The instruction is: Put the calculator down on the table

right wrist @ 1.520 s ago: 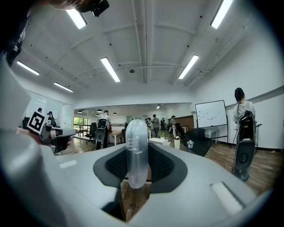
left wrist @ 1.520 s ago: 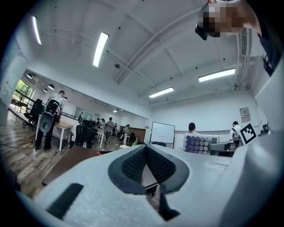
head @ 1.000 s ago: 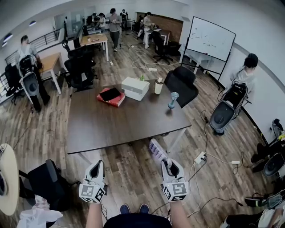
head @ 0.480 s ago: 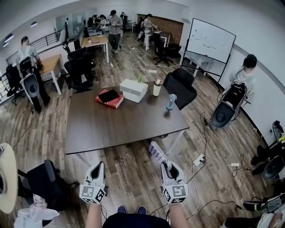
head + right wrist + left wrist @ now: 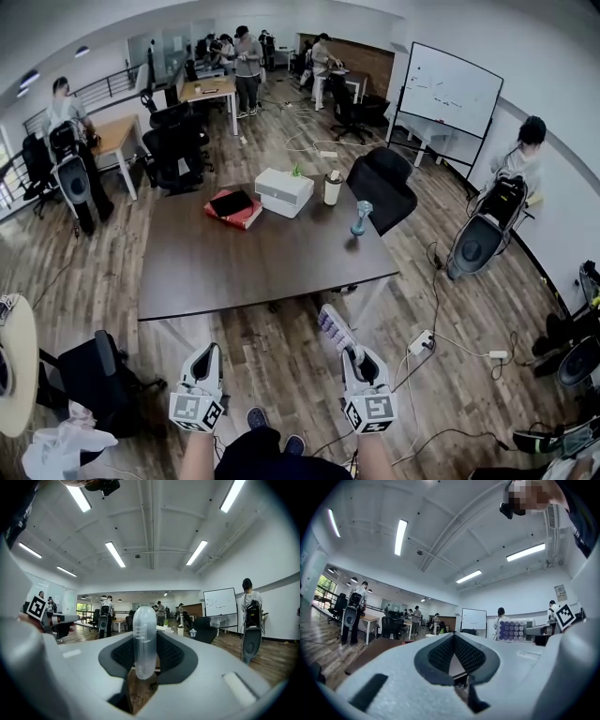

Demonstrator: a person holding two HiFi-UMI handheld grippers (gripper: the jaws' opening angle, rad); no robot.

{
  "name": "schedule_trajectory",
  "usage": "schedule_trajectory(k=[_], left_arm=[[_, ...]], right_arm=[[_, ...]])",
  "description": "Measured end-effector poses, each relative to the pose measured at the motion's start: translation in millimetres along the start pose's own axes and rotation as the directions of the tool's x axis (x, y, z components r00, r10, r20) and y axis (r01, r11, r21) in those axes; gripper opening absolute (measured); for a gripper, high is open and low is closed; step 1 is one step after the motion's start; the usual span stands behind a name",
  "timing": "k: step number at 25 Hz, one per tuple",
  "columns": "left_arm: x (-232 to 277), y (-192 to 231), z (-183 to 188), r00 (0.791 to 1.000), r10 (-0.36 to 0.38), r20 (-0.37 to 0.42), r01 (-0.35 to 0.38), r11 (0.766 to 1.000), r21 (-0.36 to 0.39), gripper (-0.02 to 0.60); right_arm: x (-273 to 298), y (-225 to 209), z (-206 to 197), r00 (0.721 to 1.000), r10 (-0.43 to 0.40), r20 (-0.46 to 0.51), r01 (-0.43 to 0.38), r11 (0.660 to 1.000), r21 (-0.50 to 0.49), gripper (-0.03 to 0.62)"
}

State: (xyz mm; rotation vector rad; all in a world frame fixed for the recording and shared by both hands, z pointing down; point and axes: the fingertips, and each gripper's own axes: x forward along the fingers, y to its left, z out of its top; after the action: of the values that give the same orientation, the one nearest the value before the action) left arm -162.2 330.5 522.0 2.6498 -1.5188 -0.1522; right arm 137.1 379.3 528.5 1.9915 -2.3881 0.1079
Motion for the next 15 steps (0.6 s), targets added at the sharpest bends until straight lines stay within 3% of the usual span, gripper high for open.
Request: schedule_trajectory(k=[3, 15], left_arm=[[3.5, 6.3, -1.8, 1.0, 0.022, 0.007, -0.021, 0.999, -0.04, -0.003], [86.8, 34.5, -4.5, 0.999, -0.023, 0.036, 0.024, 1.0, -0.013, -0.003]], right_arm=[[5.5, -1.6, 2.6, 1.0, 0.008, 0.002, -0.008, 1.0, -0.012, 0.117], [82.3, -15.1, 0.9, 1.0, 0.011, 0.014, -0.01, 0.999, -0.031, 0.117]])
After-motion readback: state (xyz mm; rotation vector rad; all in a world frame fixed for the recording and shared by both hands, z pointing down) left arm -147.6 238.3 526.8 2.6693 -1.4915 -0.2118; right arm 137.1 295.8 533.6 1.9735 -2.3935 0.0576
